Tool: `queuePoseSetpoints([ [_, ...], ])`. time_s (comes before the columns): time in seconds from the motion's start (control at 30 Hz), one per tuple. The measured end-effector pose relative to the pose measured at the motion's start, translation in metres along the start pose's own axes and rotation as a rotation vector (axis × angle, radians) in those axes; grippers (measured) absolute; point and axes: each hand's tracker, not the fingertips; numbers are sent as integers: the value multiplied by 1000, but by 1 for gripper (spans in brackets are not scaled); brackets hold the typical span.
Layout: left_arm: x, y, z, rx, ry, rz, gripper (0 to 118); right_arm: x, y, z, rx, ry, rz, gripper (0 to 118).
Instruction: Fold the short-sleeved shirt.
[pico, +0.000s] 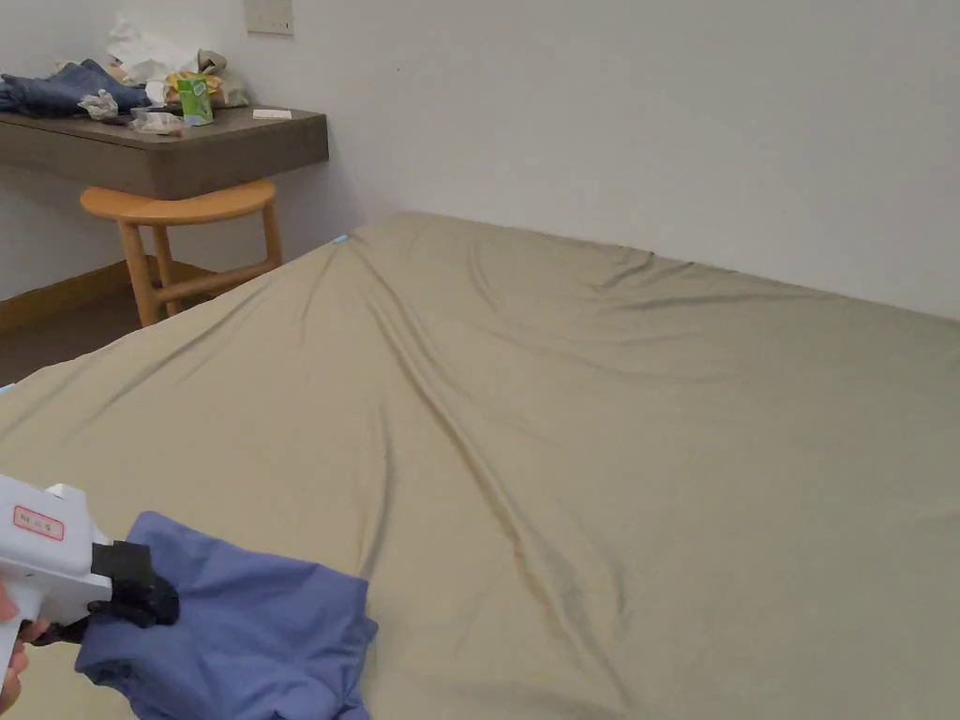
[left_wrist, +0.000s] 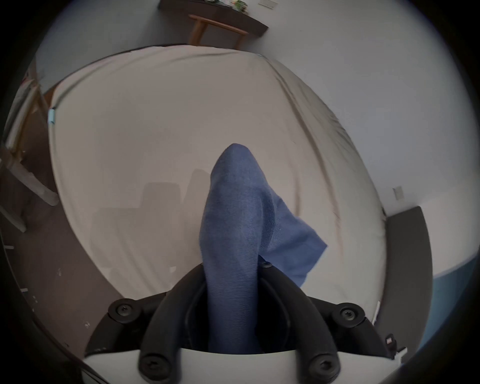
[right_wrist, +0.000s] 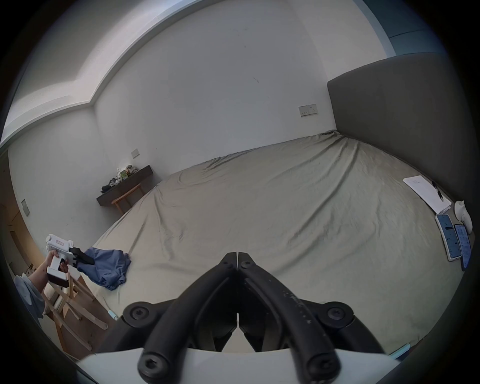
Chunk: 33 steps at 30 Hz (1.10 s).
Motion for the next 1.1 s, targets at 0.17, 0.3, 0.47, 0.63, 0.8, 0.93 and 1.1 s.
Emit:
queuePoseSetpoints([
  [0.17,-14,0,-5,93,155,-26,68,-2,2,3,8,1,21,2],
  [0.3,-7,-9,-5,262,378,-130,116,2,2,7,14,2,21,2],
  [0.47,15,-26,6,164,270,-206,49,12,-3,20,38,7,10,2],
  [0.63,72,-92,9,67,180,-352,1,27,-9,39,62,12,-18,2],
  [0.8,158,-184,26,109,98,-601,1,43,-14,65,101,-46,15,2],
  [0.93,224,-253,54,349,-1,-783,0,50,-14,85,144,-149,117,2],
  [1.1,290,-324,94,687,-141,-851,0,49,-4,114,238,-199,198,2],
])
